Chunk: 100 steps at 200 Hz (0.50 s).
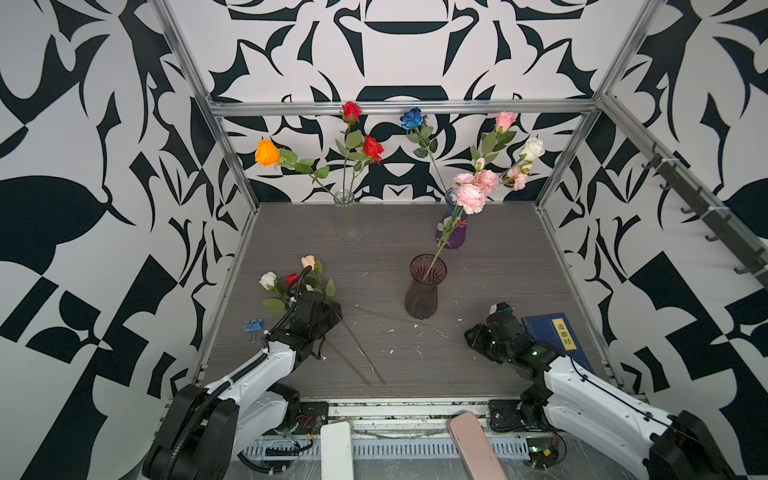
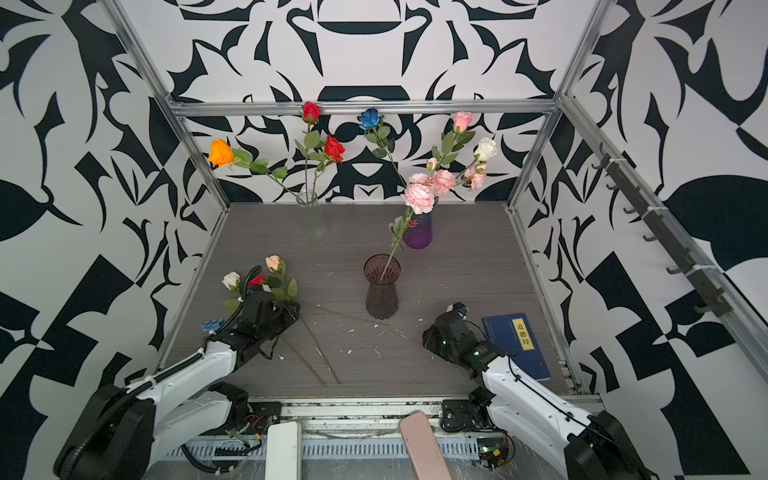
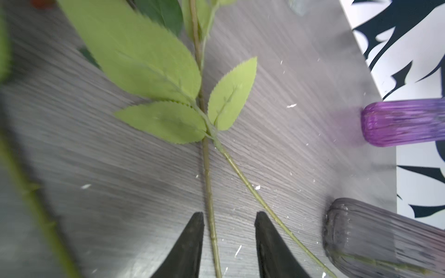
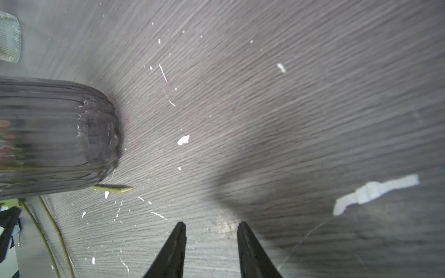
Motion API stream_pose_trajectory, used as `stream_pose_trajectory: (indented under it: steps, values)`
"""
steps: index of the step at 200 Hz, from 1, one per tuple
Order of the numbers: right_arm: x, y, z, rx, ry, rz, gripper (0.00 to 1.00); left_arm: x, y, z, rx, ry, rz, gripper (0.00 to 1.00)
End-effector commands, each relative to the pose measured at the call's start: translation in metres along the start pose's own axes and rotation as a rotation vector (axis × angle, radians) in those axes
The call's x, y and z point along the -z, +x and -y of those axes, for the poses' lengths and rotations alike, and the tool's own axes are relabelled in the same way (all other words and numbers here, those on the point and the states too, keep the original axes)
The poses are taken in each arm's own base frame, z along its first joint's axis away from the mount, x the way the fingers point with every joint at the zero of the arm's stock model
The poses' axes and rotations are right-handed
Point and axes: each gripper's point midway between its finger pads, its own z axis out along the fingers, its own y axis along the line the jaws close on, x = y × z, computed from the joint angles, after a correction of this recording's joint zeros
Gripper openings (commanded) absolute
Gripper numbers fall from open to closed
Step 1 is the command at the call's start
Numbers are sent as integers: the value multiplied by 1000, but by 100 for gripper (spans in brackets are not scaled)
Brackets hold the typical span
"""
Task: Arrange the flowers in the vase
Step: 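Move the left gripper back down to the loose roses and grasp a red rose stem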
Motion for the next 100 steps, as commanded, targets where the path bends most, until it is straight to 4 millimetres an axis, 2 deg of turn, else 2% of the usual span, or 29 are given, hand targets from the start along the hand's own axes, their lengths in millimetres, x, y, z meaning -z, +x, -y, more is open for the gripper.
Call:
stream_pose_trajectory:
  steps: [1,77,81,100]
  values:
    - [3,-3,-2,-1,-13,16,39,-6,-13,23,16,68,15,39]
    - [4,-4,-1,-9,-16,21,39,-22,-13,24,36,49,-16,36]
    - [4,-4,-1,-8,-17,20,39,-28,-10,17,39,25,-34,36]
    - [4,-4,-1,-8,-18,19,39,-33,-8,14,51,5,-62,36]
